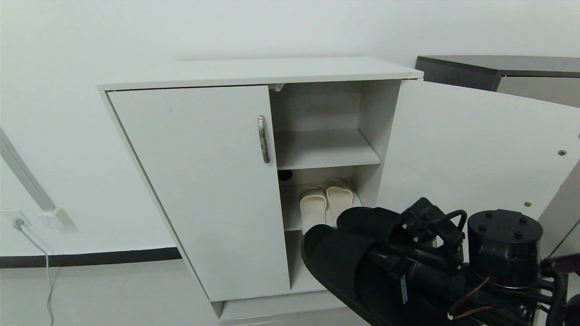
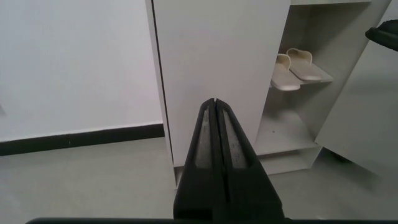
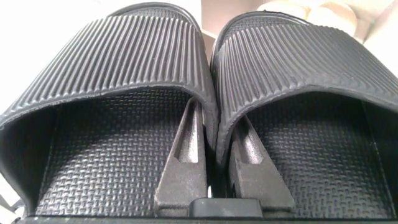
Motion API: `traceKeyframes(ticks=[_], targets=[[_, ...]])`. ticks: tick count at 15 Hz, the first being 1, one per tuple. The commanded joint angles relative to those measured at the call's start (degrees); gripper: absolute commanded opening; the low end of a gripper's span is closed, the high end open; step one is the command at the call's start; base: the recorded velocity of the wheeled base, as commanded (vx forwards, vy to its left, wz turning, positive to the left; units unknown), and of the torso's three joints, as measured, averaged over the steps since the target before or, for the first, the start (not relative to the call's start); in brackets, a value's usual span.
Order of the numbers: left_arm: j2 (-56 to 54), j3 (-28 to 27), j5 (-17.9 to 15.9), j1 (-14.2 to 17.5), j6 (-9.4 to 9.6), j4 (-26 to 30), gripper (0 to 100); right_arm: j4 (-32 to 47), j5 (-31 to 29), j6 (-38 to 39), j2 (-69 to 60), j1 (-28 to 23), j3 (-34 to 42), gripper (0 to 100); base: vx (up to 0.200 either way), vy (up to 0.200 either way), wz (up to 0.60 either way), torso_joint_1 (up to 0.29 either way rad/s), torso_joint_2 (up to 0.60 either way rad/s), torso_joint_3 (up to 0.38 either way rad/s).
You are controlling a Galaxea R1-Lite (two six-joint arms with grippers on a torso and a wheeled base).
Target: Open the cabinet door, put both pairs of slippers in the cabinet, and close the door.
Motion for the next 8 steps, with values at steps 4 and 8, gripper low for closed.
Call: traceKeyframes(ticks=[4,8], targets=[[0.0,0.0,0.0,0.0,0.08,0.0,0,-4.3,-1.1,-1.1,4.4,0.3,-1.2,0,0.000,0.000,0.00,-0.001,0.12,0.099],[0.0,0.0,-0.1,0.0,0.08,0.0,0,-1.4,-26.1,7.1,16.9,7.7,-17.7,0,0.000,0.000,0.00,0.001,0.01,0.014]])
